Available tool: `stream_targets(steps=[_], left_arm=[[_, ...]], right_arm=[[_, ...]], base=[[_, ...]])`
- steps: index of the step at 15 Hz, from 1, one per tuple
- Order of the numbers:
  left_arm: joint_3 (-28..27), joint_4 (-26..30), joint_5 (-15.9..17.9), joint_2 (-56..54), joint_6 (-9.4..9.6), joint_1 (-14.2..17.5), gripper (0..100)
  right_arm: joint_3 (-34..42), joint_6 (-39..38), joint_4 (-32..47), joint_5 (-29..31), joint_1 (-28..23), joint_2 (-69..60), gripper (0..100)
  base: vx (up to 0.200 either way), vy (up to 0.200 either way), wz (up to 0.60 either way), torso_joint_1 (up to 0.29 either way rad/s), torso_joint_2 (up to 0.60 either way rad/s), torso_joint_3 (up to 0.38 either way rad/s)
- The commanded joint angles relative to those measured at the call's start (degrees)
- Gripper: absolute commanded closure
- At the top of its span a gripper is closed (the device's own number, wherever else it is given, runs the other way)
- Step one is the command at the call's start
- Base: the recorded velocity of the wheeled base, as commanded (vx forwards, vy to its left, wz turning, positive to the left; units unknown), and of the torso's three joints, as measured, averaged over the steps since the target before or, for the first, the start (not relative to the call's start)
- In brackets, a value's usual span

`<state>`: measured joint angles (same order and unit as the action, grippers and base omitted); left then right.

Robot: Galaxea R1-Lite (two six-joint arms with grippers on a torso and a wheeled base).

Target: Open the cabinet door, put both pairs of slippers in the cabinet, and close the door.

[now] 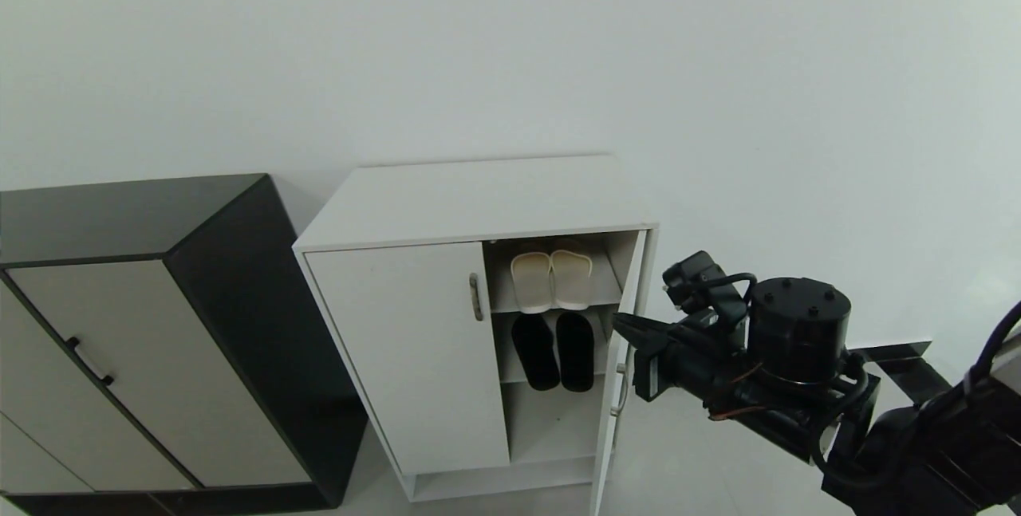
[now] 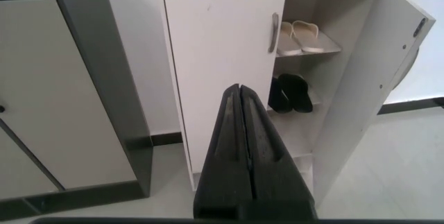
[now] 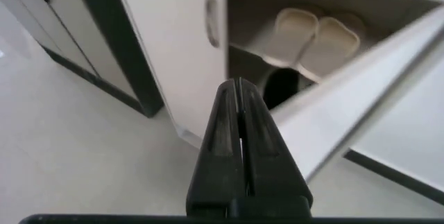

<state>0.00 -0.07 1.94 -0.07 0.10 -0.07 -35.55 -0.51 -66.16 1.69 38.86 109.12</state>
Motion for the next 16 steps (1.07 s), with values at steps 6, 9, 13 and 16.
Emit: stream_targets(steps=[6, 9, 13, 16], left_arm=[[0.00, -0.01, 0.00, 0.07, -0.01, -0.01, 100], [0.00, -0.01, 0.00, 0.07, -0.01, -0.01, 100], [0.00, -0.01, 0.00, 0.07, -0.01, -0.01, 100], [0.00, -0.01, 0.00, 0.07, -0.01, -0.01, 100]], right_arm=[[-2.07, 0.95, 2.70, -0.46, -5.90, 7.60, 100], [-6.55, 0.51, 2.70, -0.55, -5.90, 12.26, 100], [-10.33, -0.54, -0.55, -0.55, -3.80, 15.86, 100], [-7.87, -0.54, -6.35, -1.26, -3.80, 14.46, 100]], base=[[0.000, 0.000, 0.00, 0.000, 0.00, 0.000], [0.000, 0.000, 0.00, 0.000, 0.00, 0.000], [0.000, 0.000, 0.00, 0.000, 0.00, 0.000], [0.000, 0.000, 0.00, 0.000, 0.00, 0.000]])
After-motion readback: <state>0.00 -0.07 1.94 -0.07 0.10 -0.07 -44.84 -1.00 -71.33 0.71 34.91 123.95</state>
